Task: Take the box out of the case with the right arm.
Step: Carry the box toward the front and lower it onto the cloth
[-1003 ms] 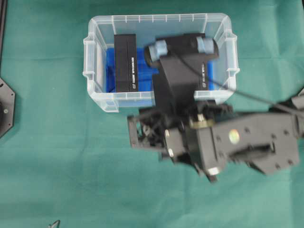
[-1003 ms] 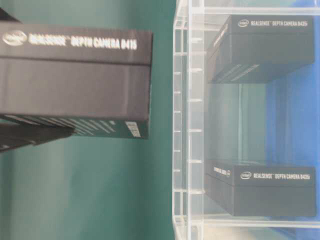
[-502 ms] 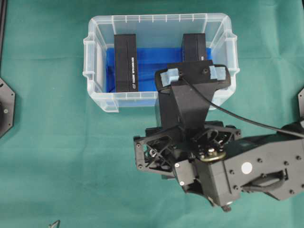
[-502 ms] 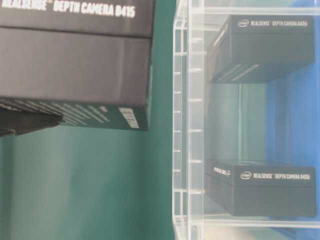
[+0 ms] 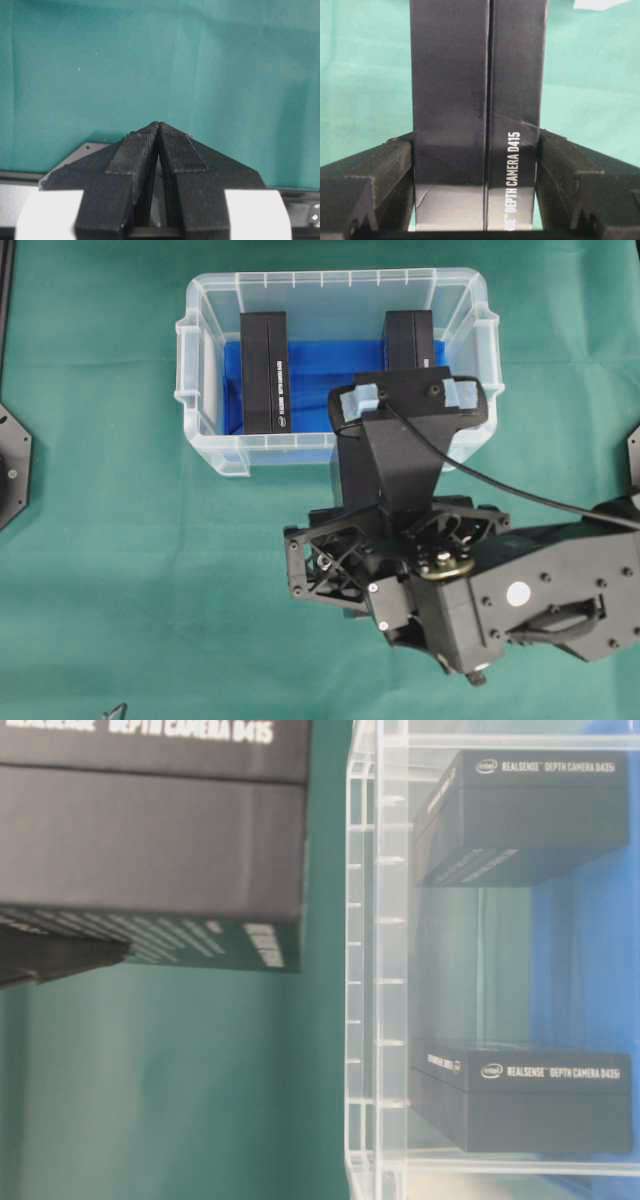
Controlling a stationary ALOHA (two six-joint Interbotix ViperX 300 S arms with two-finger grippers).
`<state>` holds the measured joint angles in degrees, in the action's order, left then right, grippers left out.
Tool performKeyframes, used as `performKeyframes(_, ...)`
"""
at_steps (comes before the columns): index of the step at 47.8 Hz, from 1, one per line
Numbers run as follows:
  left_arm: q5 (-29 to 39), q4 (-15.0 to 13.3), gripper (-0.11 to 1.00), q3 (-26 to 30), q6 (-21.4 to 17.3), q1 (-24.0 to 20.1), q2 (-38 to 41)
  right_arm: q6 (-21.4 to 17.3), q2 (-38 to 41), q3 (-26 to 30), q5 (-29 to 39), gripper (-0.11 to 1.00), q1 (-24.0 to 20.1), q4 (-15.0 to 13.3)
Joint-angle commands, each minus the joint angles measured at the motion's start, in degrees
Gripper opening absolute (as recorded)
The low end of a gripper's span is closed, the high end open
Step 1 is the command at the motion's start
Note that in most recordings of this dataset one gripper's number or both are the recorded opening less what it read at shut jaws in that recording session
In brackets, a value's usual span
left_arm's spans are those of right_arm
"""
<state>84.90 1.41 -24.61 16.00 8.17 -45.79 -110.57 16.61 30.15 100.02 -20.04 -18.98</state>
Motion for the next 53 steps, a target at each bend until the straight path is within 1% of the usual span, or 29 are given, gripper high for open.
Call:
performKeyframes(1, -0.26, 0.18, 0.0, 1.14, 0.09, 0.18, 0.18, -0.88, -0.09, -1.14, -1.41, 0.67, 0.0, 1.14)
performKeyframes(4, -0.18, 0.18, 0.0, 1.23, 0.18, 0.18, 0.26, -1.85, 0.35, -2.99, -3.87, 0.67, 0.18, 2.64)
performKeyframes(6, -0.26, 0.18, 0.0, 1.14, 0.18, 0.18, 0.18, -2.46, 0.44, -4.83, -6.68, 0.67, 0.18, 3.25)
performKeyframes(11, -0.26, 0.18, 0.0, 1.23, 0.18, 0.18, 0.18, -3.96, 0.44, -8.88, -11.51, 0.67, 0.35, 3.52)
performKeyframes(17, -0.26, 0.18, 0.0, 1.14, 0.18, 0.18, 0.18, -7.12, 0.44, -13.62, -15.47, 0.67, 0.35, 3.69)
performKeyframes(28, -0.26, 0.18, 0.0, 1.14, 0.18, 0.18, 0.26, -9.49, 0.53, -21.8, -26.28, 0.67, 0.35, 4.75)
performKeyframes(32, -0.26, 0.18, 0.0, 1.14, 0.18, 0.18, 0.18, -11.34, 0.7, -24.43, -28.83, 0.67, 0.35, 4.92)
performKeyframes(39, -0.18, 0.18, 0.0, 1.05, 0.18, 0.18, 0.18, -13.27, 0.62, -27.51, -31.29, 0.67, 0.35, 4.92)
performKeyframes(53, -0.26, 0.18, 0.0, 0.97, 0.0, 0.18, 0.18, -13.45, 0.62, -28.48, -31.9, 0.67, 0.35, 4.22)
